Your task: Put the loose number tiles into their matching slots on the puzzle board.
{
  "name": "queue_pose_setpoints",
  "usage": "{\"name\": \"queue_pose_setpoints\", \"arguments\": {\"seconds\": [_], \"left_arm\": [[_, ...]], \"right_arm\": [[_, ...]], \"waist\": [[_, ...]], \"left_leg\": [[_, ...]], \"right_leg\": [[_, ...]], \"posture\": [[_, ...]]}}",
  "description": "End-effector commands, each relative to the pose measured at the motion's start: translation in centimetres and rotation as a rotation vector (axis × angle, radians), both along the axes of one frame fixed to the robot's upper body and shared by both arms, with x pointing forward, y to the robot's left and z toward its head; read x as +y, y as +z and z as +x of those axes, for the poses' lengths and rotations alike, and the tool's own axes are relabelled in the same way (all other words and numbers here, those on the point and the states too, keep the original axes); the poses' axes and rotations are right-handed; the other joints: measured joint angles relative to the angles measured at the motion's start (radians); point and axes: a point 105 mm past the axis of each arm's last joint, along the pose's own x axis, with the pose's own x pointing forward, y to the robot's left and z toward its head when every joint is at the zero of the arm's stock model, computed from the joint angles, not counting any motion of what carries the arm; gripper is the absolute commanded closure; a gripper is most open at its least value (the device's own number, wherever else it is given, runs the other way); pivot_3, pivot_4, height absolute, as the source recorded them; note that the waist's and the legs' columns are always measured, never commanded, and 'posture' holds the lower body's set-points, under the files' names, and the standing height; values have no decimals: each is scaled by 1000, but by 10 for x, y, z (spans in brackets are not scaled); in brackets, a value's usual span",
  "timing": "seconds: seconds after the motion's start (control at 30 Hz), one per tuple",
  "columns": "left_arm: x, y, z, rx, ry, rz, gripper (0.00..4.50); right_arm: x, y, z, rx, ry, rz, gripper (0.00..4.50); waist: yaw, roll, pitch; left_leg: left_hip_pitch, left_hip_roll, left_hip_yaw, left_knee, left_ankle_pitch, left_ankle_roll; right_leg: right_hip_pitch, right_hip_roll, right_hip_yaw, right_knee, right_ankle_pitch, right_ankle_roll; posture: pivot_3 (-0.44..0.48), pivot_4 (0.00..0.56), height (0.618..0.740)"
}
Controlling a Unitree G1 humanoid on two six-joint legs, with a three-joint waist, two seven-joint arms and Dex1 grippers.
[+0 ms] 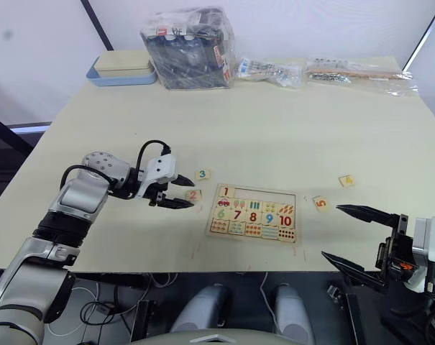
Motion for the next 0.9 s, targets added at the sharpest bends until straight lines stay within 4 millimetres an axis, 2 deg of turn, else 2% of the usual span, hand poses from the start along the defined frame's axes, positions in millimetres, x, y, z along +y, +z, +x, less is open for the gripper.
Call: {"name": "queue_pose_setpoints", "arguments": {"seconds": [0.03,0.7,0.83,0.87,0.9], "left_arm": [[3,2,-1,-13,-7,22,1420],[-4,2,5,-20,7,8,1420],[-3,0,3,-16,4,10,3300],[-2,-1,2,-16,5,10,3603],[-1,-2,2,-16,5,10,3597]], "right_arm": [[2,5,-2,-30,7,2,0],[3,5,-2,-36,-3,3,0],[3,4,-3,-37,-5,5,0],[3,4,-3,-36,-6,5,0],[3,4,-3,-36,-6,6,0]], "waist": [[1,0,0],[1,0,0],[1,0,0],[1,0,0],[1,0,0]], "left_leg": [[0,0,0,0,0,0],[0,0,0,0,0,0],[0,0,0,0,0,0],[0,0,0,0,0,0],[0,0,0,0,0,0]], "right_leg": [[0,0,0,0,0,0],[0,0,0,0,0,0],[0,0,0,0,0,0],[0,0,0,0,0,0],[0,0,0,0,0,0]], "posture": [[0,150,740],[0,150,740],[0,150,740],[0,150,740],[0,150,740]]}}
